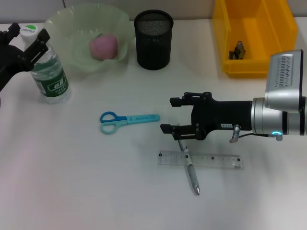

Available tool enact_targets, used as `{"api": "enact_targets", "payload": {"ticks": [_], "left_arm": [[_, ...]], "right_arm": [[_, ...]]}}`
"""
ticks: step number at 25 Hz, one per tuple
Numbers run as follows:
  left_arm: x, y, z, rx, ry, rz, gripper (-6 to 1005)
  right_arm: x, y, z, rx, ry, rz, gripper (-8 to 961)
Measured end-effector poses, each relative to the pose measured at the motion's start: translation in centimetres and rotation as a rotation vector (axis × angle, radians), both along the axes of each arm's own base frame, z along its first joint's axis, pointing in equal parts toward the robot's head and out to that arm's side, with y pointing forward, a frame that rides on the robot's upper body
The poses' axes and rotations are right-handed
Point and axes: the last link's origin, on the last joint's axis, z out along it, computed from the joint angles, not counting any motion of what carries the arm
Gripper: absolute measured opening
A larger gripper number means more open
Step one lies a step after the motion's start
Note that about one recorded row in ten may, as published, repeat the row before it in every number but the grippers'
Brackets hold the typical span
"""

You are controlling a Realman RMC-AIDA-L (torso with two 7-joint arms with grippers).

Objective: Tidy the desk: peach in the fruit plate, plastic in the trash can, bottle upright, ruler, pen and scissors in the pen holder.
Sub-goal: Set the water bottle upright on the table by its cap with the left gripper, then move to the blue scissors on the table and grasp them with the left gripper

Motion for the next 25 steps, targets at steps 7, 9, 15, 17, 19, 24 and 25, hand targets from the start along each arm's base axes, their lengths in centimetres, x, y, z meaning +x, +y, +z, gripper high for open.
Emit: {"api": "enact_targets", "payload": {"ticks": [7, 9, 15, 17, 19, 24, 25], "left_arm": [[1.3, -0.6, 1.6, 0.001, -0.169, -0.077, 795], [1.7, -0.9, 2.3, -0.011, -0.223, -0.110, 795], [2.9, -2.6, 3.8, -0.113, -0.334, -0.241, 794], [3.7, -3.4, 3.6, -0.239, -0.336, -0.312, 794], [4.2, -4.2, 2.9, -0.371, -0.299, -0.362, 794], [4.6, -5.8, -0.6, -0.645, -0.138, -0.406, 794], [4.5, -6.0, -1.0, -0.669, -0.120, -0.406, 794]], "right_arm": [[0.0, 0.0, 0.0, 0.003, 0.002, -0.003, 779], [0.0, 0.0, 0.1, 0.004, 0.003, -0.004, 779], [0.1, 0.1, 0.2, 0.007, 0.004, -0.005, 779], [-0.1, 0.0, 0.4, 0.004, 0.020, -0.002, 779], [-0.3, 0.0, 0.7, 0.007, 0.043, 0.000, 779], [-0.8, 0.4, 1.6, 0.010, 0.079, -0.021, 779], [-0.9, 0.5, 1.8, 0.006, 0.086, -0.030, 779]]}}
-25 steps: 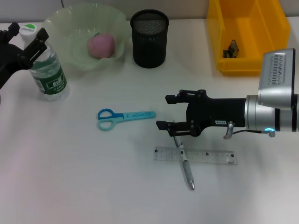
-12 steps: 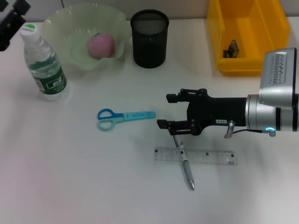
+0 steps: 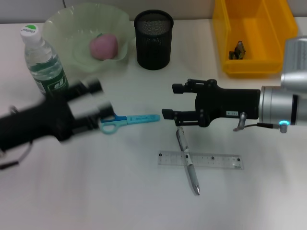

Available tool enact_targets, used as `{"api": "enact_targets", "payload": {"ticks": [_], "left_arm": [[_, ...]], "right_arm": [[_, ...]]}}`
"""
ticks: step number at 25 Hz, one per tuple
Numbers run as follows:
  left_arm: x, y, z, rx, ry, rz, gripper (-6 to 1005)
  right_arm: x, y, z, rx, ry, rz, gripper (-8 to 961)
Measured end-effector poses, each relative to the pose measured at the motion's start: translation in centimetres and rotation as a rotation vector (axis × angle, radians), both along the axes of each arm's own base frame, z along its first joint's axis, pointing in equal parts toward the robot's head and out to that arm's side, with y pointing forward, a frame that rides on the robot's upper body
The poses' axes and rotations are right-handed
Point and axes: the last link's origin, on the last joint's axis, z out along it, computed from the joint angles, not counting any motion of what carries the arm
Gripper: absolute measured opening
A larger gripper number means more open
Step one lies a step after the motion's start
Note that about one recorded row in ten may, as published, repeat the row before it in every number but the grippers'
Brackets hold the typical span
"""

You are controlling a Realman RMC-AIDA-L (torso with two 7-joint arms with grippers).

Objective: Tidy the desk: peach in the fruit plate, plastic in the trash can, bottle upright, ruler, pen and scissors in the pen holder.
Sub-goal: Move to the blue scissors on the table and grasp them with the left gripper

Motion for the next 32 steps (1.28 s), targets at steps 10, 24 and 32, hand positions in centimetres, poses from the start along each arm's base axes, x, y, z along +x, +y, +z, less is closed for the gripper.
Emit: {"api": "enact_targets", "payload": {"ticks": [10, 24, 32], "left_arm": [[-1.1, -1.0, -4.5, -0.034, 0.196, -0.029, 793], [-0.3, 0.0, -4.6, -0.017, 0.208, -0.069, 793], [1.8, 2.2, -4.0, -0.044, 0.209, -0.111, 793]], "right_arm": [[-2.5, 2.6, 3.3, -0.109, -0.092, -0.107, 779], [-3.0, 2.5, 2.2, -0.140, -0.182, -0.045, 779], [-0.1, -0.2, 1.7, -0.092, -0.075, 0.000, 778]]}}
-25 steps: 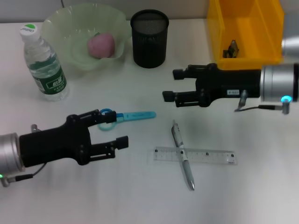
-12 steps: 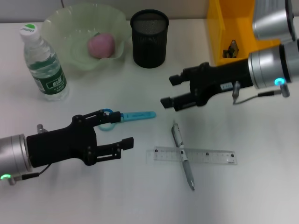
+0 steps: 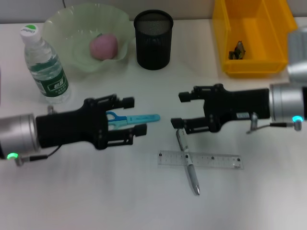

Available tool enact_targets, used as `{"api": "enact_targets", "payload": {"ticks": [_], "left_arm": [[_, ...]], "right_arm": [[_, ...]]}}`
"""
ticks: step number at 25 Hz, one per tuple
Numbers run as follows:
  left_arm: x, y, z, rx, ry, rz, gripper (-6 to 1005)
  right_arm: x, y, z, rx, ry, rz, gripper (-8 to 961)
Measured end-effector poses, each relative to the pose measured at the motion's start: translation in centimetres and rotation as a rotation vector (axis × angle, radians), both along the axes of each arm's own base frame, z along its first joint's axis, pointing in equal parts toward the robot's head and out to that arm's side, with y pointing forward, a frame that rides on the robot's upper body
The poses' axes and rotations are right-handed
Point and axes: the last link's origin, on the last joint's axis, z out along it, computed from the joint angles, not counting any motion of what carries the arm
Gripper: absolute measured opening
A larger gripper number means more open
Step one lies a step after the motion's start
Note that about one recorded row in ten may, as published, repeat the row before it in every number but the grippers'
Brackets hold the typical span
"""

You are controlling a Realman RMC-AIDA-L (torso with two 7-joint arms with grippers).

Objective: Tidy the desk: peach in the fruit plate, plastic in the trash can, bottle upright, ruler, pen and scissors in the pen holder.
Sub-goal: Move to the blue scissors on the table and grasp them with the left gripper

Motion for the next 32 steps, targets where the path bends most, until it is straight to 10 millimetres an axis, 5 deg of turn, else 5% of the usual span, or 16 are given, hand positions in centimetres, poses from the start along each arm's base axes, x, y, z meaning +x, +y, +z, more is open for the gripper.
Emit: {"api": "enact_targets", "payload": {"ticks": [6, 11, 15, 19, 32], "left_arm": [[2.7, 3.1, 0.9, -0.075, 0.105, -0.032, 792], [7.0, 7.0, 1.3, -0.172, 0.384, -0.025, 792], [9.1, 8.3, 1.2, -0.204, 0.518, -0.013, 792], [12.0, 9.8, 0.0, -0.212, 0.832, -0.024, 792], [12.9, 10.0, -3.4, -0.158, 1.164, -0.078, 791]], "right_arm": [[2.0, -2.2, -0.4, 0.050, 0.036, 0.056, 778], [2.5, -2.7, -0.4, 0.049, 0.039, 0.048, 778], [2.6, -2.8, -0.4, 0.049, 0.039, 0.045, 778], [2.7, -2.8, -0.5, 0.049, 0.039, 0.042, 778], [2.9, -3.0, -0.6, 0.039, 0.035, 0.034, 778]]}}
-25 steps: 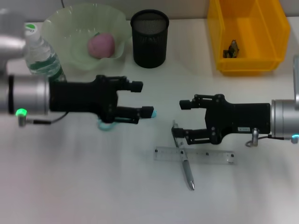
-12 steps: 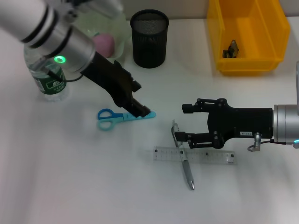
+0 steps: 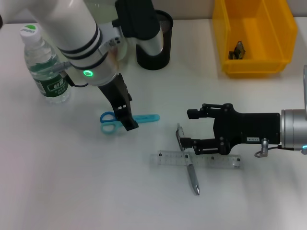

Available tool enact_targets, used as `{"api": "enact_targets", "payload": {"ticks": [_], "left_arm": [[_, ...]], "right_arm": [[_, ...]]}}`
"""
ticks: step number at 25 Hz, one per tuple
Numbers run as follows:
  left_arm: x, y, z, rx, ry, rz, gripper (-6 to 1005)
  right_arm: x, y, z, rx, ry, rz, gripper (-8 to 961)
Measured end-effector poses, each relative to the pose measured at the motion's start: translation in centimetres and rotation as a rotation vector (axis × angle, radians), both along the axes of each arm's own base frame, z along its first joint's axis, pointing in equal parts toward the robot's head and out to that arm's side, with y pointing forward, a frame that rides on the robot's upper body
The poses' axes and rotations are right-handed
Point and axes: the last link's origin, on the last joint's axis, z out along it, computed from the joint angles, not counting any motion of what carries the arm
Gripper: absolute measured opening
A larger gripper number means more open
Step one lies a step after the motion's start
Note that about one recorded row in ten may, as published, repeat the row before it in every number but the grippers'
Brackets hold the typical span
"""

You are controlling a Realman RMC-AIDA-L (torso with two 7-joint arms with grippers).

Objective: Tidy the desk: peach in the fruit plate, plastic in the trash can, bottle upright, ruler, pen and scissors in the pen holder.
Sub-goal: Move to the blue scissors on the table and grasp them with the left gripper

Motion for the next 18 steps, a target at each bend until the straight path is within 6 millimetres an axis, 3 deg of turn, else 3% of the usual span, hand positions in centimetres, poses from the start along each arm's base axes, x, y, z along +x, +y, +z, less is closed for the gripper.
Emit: {"api": "enact_targets", "payload": {"ticks": [1, 5, 7, 10, 18], "left_arm": [[-1.0, 0.2, -0.8, 0.013, 0.030, 0.003, 791], [-1.7, 0.3, -1.2, 0.020, 0.035, 0.009, 779], [-2.4, 0.2, -1.7, 0.022, 0.056, -0.008, 723], [-2.7, 0.2, -1.8, 0.023, 0.064, -0.015, 640], [-3.0, 0.2, -2.2, 0.024, 0.077, -0.026, 541]], "right_arm": [[0.0, 0.0, 0.0, -0.001, 0.000, -0.002, 778], [0.0, 0.0, 0.0, -0.004, 0.002, -0.007, 778], [0.1, -0.1, 0.0, -0.005, 0.002, -0.010, 778], [0.1, -0.1, -0.1, -0.006, 0.002, -0.010, 778], [0.1, -0.1, -0.1, -0.007, 0.002, -0.011, 778]]}}
